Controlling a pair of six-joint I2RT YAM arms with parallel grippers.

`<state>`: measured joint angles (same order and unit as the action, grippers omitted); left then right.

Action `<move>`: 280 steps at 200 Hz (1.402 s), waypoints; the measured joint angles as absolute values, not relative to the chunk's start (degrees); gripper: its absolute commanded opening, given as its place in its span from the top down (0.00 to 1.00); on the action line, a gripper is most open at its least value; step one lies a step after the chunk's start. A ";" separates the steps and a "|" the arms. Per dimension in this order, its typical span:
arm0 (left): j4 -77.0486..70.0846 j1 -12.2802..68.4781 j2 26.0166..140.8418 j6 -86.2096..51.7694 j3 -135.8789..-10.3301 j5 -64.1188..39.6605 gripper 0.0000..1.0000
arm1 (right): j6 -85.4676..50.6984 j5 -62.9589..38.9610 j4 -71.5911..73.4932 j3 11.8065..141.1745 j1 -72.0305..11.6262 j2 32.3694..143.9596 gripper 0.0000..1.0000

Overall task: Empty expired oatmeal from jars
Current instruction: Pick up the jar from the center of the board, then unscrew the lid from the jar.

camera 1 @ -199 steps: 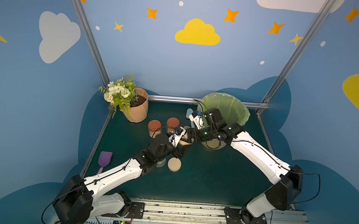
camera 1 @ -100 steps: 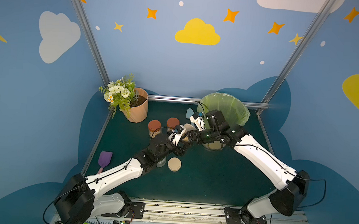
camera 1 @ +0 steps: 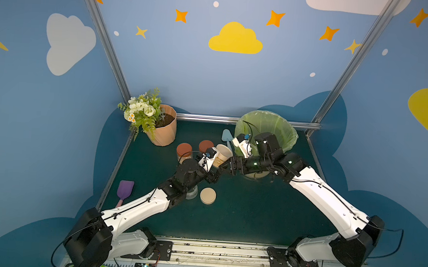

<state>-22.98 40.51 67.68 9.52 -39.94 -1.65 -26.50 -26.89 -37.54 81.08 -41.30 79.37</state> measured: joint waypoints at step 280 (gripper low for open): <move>-21.98 42.02 65.82 24.91 -40.62 -2.24 0.92 | -25.76 -33.36 -74.02 124.55 -36.42 103.72 0.03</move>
<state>-21.98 42.02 65.82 24.91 -40.62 -2.24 -25.76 -33.36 -74.02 124.55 -36.42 103.72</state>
